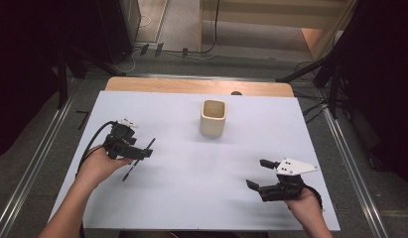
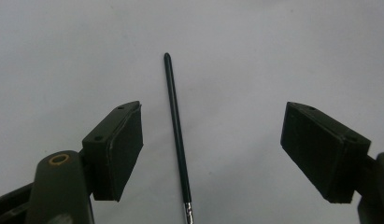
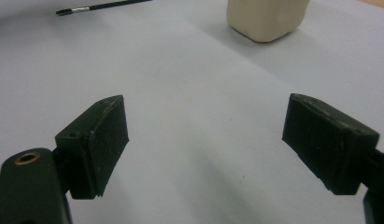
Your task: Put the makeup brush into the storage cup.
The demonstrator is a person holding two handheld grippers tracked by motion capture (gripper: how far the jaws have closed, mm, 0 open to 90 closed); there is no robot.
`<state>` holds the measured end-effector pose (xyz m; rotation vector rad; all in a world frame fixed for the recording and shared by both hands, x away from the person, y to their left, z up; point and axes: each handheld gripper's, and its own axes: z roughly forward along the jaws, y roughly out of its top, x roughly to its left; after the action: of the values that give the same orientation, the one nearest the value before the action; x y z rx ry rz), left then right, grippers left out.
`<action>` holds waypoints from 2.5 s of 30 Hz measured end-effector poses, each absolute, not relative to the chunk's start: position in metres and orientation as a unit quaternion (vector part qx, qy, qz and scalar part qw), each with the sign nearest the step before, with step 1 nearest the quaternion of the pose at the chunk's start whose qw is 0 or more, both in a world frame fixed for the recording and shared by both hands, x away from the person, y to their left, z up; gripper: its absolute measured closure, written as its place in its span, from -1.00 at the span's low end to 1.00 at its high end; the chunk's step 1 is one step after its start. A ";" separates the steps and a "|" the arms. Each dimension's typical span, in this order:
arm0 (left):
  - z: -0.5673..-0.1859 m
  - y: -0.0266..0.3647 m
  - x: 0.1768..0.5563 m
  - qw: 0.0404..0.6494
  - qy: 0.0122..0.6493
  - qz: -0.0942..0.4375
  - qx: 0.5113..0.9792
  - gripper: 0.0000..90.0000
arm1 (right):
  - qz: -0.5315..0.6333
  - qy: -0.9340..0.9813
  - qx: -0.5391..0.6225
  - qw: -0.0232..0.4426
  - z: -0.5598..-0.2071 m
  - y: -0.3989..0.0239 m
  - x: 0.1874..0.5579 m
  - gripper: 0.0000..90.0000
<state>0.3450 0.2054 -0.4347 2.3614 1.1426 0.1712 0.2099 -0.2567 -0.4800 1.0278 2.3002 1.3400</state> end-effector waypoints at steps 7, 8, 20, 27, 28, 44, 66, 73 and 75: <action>-0.431 0.200 0.347 0.208 0.409 0.057 0.886 -0.52 | 0.464 0.798 0.357 0.144 -0.480 -0.257 0.210 -0.66; -0.431 0.200 0.347 0.208 0.409 0.057 0.886 -0.52 | 0.464 0.798 0.357 0.144 -0.480 -0.257 0.210 -0.66; -0.438 0.191 0.356 0.127 0.405 0.021 0.905 -0.52 | 0.460 0.803 0.353 0.140 -0.481 -0.256 0.210 -0.66; -0.442 0.189 0.360 0.100 0.410 0.017 0.907 -0.52 | 0.457 0.804 0.354 0.140 -0.481 -0.256 0.210 -0.66; -0.443 0.189 0.360 0.098 0.409 0.019 0.907 -0.52 | 0.457 0.804 0.354 0.140 -0.481 -0.256 0.210 -0.66; -0.462 0.197 0.364 0.099 0.422 0.005 0.901 -0.52 | 0.456 0.807 0.351 0.137 -0.481 -0.255 0.210 -0.66; -0.471 0.190 0.363 0.063 0.422 0.050 0.903 -0.44 | 0.452 0.809 0.350 0.138 -0.482 -0.254 0.210 -0.66; -0.468 0.191 0.363 0.059 0.436 0.053 0.896 -0.17 | 0.451 0.810 0.349 0.137 -0.482 -0.254 0.210 -0.66; -0.467 0.190 0.363 0.058 0.436 0.051 0.897 0.03 | 0.450 0.810 0.349 0.138 -0.482 -0.254 0.210 -0.66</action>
<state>0.3626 0.1901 -0.4666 2.7181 1.3208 0.1547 0.2098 -0.2541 -0.4822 1.0089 2.3441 1.3029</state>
